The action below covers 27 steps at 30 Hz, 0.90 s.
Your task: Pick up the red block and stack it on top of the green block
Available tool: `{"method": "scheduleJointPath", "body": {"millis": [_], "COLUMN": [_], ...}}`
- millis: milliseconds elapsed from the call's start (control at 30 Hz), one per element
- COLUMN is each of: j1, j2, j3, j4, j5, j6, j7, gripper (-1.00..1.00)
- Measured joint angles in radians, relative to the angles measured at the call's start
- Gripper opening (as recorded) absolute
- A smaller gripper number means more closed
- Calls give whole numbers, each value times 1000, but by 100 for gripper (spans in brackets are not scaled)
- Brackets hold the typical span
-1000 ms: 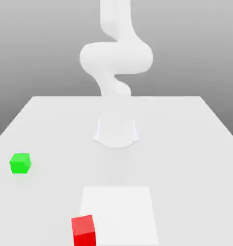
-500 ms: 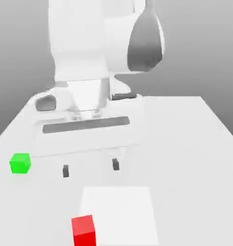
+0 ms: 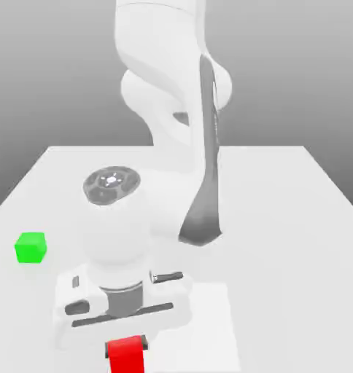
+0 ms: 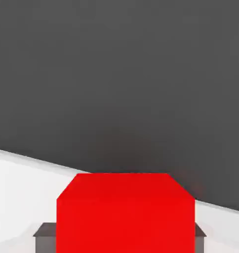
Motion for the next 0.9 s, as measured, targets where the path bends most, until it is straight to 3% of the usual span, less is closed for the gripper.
{"method": "scheduleJointPath", "body": {"millis": [233, 467, 700, 900], "j1": [19, -194, -470, -502], "j2": [-152, -335, -505, -527], "j3": [-49, -261, -386, -426], "j4": [-31, -179, -340, -375], "j5": [-66, -183, -305, -299], "j6": [-118, -142, -143, -116], "j7": [42, -26, -101, -142], "gripper": [-100, -100, -100, -100]}}
